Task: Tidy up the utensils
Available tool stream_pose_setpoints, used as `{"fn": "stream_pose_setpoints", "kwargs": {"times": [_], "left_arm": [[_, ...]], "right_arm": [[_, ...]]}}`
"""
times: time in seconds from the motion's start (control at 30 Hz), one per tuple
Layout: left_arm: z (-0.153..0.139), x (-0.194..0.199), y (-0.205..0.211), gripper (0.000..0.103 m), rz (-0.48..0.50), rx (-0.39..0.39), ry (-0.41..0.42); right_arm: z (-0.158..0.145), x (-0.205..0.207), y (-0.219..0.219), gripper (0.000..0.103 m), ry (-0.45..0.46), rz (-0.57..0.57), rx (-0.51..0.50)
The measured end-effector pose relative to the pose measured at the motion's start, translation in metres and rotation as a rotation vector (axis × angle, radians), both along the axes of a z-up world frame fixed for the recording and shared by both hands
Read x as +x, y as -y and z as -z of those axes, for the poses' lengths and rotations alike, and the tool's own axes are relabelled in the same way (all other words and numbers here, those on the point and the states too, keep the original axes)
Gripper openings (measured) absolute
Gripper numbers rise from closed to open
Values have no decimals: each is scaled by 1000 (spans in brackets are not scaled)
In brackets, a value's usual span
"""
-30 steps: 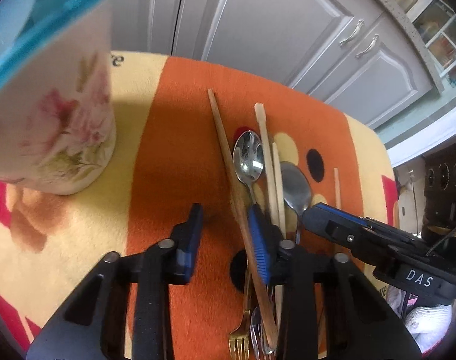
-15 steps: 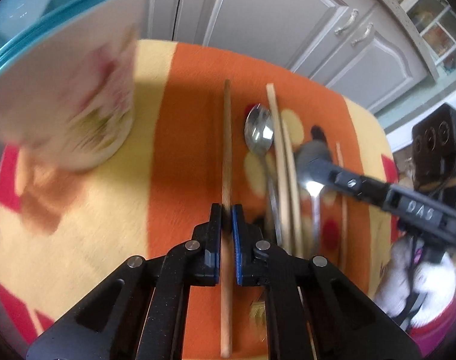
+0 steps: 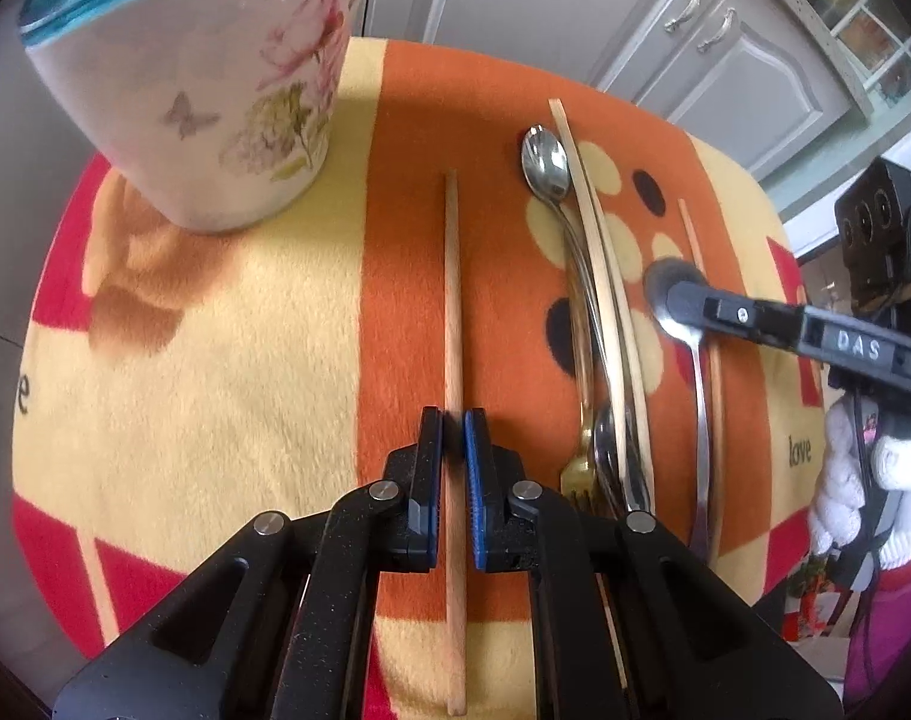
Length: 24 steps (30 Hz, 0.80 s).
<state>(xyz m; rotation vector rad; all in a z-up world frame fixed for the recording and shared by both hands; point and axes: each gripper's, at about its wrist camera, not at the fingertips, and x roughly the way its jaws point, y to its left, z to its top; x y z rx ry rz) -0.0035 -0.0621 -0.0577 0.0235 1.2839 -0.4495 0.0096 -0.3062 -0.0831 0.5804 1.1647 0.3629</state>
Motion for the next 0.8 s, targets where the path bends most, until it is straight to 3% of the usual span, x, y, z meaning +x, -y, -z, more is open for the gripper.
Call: {"fn": "stream_pose_setpoints", "kwargs": {"times": [0.1, 0.4, 0.53, 0.57, 0.67, 0.8], "left_arm": [[-1, 13, 5, 15, -22, 2, 18], [4, 43, 34, 17, -38, 67, 59], [5, 48, 47, 13, -6, 105, 95], [5, 47, 47, 4, 2, 99, 94], [0, 45, 36, 4, -11, 33, 60], [-28, 35, 19, 4, -21, -40, 88]], "right_arm": [[-1, 4, 2, 20, -3, -7, 7], [1, 16, 8, 21, -1, -18, 10], [-2, 16, 3, 12, 18, -41, -32], [-3, 15, 1, 11, 23, -46, -34], [-14, 7, -5, 10, 55, -76, -61], [-40, -8, -10, 8, 119, -93, -56]]}}
